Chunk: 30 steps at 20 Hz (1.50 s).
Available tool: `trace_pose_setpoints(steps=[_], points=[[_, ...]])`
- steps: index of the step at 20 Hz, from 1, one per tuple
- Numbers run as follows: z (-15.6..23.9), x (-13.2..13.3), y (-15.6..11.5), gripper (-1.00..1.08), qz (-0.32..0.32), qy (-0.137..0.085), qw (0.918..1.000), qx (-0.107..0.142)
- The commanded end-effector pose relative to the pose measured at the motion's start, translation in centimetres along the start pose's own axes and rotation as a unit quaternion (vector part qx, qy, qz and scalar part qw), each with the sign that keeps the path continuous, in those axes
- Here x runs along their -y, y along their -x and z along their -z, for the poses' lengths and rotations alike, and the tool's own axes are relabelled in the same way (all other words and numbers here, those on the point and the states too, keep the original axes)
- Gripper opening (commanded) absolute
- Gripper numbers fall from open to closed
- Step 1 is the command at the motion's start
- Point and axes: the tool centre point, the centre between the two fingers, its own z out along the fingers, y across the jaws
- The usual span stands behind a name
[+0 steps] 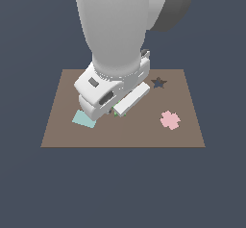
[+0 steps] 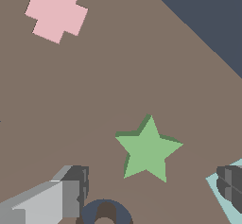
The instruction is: Insert a designated object into the corresponding slot on a board.
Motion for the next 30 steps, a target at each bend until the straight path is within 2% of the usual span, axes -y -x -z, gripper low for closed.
trace_pose_setpoints(steps=[1, 11, 26, 27, 30], points=[[-0.8, -0.2, -0.1, 1.00, 0.031, 0.001, 0.9995, 0.000], [-2.7, -0.6, -0.4, 1.00, 0.099, 0.003, 0.9951, 0.002], [-4.9, -0.7, -0.4, 1.00, 0.105, 0.003, 0.9945, 0.002], [-4.9, -0.7, -0.4, -1.00, 0.105, 0.003, 0.9945, 0.002], [-4.9, -0.7, -0.4, -1.00, 0.105, 0.003, 0.9945, 0.002]])
